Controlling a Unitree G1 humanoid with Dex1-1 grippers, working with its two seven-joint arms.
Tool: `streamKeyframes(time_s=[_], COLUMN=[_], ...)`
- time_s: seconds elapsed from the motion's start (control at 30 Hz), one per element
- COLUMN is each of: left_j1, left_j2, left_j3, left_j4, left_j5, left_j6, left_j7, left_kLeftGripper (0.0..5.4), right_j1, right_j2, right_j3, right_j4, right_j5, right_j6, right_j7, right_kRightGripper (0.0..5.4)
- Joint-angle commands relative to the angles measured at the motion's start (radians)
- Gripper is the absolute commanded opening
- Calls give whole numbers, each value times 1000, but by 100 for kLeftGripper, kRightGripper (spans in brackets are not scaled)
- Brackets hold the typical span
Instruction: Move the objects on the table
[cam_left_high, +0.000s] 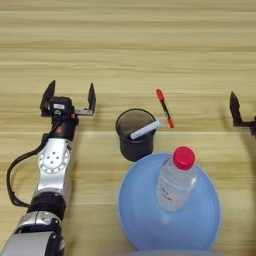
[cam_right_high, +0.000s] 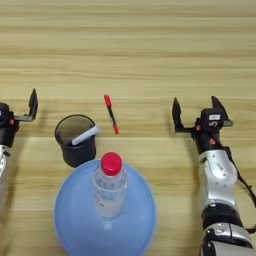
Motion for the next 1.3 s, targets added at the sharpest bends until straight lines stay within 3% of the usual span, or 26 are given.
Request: streamKeyframes(time_s=[0.03,0.17,0.3,0.47,0.7,0.9,1.1,1.3], left_j1=[-8,-10,-12,-13,-10,-6,-2,-6], left_j2=[0,-3,-5,-6,-7,-8,-11,-11], left_j3=[-8,-11,-13,-15,-20,-22,-25,-27], left_j4=[2,4,7,10,10,3,-4,4], left_j5=[13,17,18,18,16,14,16,17], left_j6=[0,-2,-3,-4,-7,-7,-7,-8], left_j7=[4,9,12,15,19,19,22,25], left_kLeftGripper=[540,540,540,540,540,540,540,540], right_j1=[11,28,24,-35,-110,-142,-135,-100], right_j2=[-28,-74,-122,-159,-165,-159,-145,-124], right_j3=[80,133,163,189,266,343,368,398], right_j4=[-245,-435,-508,-502,-454,-424,-439,-437], right_j5=[55,145,201,265,264,220,210,141], right_j6=[110,267,390,547,668,690,689,572], right_j7=[125,253,367,499,673,779,832,833], right_kRightGripper=[538,538,538,538,538,538,538,538])
